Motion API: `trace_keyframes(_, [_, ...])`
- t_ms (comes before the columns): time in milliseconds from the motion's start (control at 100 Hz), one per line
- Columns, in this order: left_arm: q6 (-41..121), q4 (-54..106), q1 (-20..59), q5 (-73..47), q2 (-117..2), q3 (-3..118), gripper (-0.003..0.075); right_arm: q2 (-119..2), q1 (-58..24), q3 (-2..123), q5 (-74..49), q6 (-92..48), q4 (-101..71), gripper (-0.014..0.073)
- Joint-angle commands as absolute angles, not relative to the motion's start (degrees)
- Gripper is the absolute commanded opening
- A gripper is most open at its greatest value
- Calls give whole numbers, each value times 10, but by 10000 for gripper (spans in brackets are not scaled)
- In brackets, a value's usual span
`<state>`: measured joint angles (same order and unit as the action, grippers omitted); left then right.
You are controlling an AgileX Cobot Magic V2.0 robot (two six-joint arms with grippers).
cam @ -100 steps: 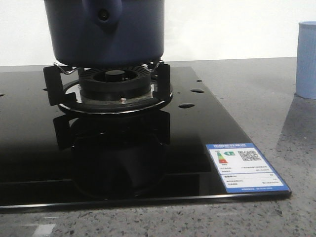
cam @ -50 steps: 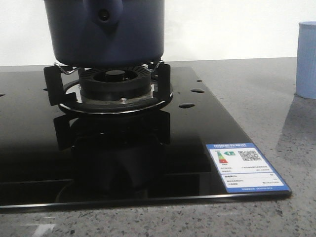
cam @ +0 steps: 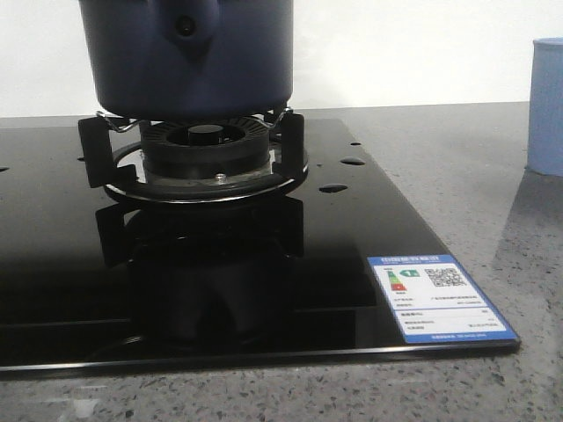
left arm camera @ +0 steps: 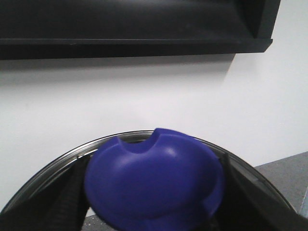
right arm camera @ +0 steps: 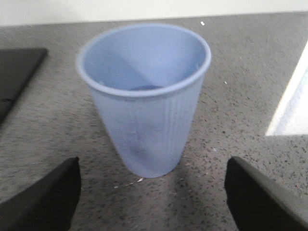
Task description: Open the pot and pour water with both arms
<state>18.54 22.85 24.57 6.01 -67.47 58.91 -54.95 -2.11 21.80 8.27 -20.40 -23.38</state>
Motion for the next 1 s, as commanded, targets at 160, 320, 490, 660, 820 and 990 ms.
trace_keyframes(160, [183, 231, 245, 125, -656, 613, 356, -650, -59, 251, 203, -209, -228, 560])
trace_keyframes(320, [183, 231, 245, 125, -656, 613, 356, -693, -67, 253, 307, -209, -230, 559])
trace_keyframes(490, [183, 231, 245, 125, -656, 613, 356, -738, -66, 259, 367, -209, -237, 559])
trace_keyframes(660, [183, 231, 245, 125, -656, 613, 356, -788, -66, 286, 369, -209, -230, 559])
trace_keyframes(820, [183, 231, 245, 125, -656, 613, 356, -828, -66, 309, 397, -209, -230, 559])
trace_keyframes(990, [183, 231, 245, 125, -656, 613, 356, -850, -66, 314, 425, -209, -230, 556])
